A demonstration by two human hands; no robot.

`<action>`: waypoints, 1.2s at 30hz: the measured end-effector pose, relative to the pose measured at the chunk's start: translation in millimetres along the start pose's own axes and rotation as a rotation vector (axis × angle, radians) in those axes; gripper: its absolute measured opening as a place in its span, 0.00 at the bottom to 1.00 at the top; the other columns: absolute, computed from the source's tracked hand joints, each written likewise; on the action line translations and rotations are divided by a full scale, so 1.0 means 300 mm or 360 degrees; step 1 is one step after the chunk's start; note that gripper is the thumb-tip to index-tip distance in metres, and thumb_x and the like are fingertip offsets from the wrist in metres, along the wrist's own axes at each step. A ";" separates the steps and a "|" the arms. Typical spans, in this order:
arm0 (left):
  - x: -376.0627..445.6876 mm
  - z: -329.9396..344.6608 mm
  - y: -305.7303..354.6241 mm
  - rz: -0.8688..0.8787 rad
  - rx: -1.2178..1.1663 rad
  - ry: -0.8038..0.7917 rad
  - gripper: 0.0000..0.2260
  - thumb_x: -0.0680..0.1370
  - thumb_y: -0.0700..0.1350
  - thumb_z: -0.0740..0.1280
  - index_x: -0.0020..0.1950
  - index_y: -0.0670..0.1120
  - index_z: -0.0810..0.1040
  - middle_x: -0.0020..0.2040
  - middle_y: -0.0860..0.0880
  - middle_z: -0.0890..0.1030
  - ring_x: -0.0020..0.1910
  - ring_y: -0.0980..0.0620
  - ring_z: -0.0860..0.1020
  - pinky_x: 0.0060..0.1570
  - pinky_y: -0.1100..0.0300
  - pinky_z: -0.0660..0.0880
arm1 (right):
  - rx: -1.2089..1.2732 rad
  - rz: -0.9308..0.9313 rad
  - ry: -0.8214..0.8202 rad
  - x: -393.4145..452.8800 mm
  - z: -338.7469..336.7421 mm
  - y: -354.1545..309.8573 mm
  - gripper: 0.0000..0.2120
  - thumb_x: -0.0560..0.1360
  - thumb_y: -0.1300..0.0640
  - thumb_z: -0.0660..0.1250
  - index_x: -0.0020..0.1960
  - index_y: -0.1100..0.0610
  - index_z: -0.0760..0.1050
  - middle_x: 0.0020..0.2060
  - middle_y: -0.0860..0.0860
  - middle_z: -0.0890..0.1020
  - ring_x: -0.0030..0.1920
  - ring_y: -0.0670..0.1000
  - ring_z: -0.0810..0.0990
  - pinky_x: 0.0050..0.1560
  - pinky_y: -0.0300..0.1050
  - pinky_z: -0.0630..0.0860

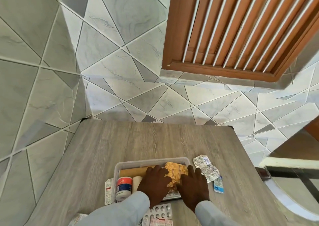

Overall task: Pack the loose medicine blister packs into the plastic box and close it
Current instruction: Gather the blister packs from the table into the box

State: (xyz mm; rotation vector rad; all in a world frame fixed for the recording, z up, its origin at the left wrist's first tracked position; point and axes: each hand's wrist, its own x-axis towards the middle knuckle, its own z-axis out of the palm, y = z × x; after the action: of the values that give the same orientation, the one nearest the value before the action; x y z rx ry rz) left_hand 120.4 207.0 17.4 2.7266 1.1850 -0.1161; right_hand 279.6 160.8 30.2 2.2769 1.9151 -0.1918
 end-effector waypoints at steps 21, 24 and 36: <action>0.670 -0.047 0.431 -0.0429 -0.0175 -0.0551 0.41 0.71 0.57 0.70 0.77 0.55 0.50 0.78 0.41 0.52 0.77 0.39 0.52 0.73 0.41 0.53 | 0.0940 0.0435 -0.0399 0.121 0.162 0.624 0.32 0.69 0.48 0.70 0.68 0.51 0.61 0.60 0.55 0.69 0.59 0.62 0.74 0.59 0.53 0.74; 0.695 0.003 0.466 -0.0458 -0.0112 -0.0737 0.49 0.66 0.59 0.74 0.77 0.57 0.45 0.79 0.42 0.48 0.77 0.38 0.47 0.72 0.37 0.49 | 0.0981 0.0376 -0.0392 0.132 0.165 0.662 0.31 0.70 0.53 0.68 0.69 0.49 0.59 0.60 0.54 0.70 0.61 0.60 0.73 0.58 0.53 0.75; 0.657 0.033 0.552 -0.0652 -0.0492 -0.0476 0.25 0.77 0.42 0.58 0.73 0.54 0.60 0.76 0.47 0.62 0.72 0.43 0.64 0.71 0.49 0.62 | 0.1805 0.0635 -0.0084 0.185 0.150 0.811 0.15 0.78 0.59 0.61 0.64 0.53 0.67 0.49 0.54 0.79 0.46 0.54 0.78 0.49 0.50 0.77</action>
State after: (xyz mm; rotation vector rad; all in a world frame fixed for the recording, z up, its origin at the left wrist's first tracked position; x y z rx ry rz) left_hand 375.9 235.6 0.8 2.0887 1.5034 -0.3459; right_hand 529.0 164.3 -15.4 3.1358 1.3870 -1.5832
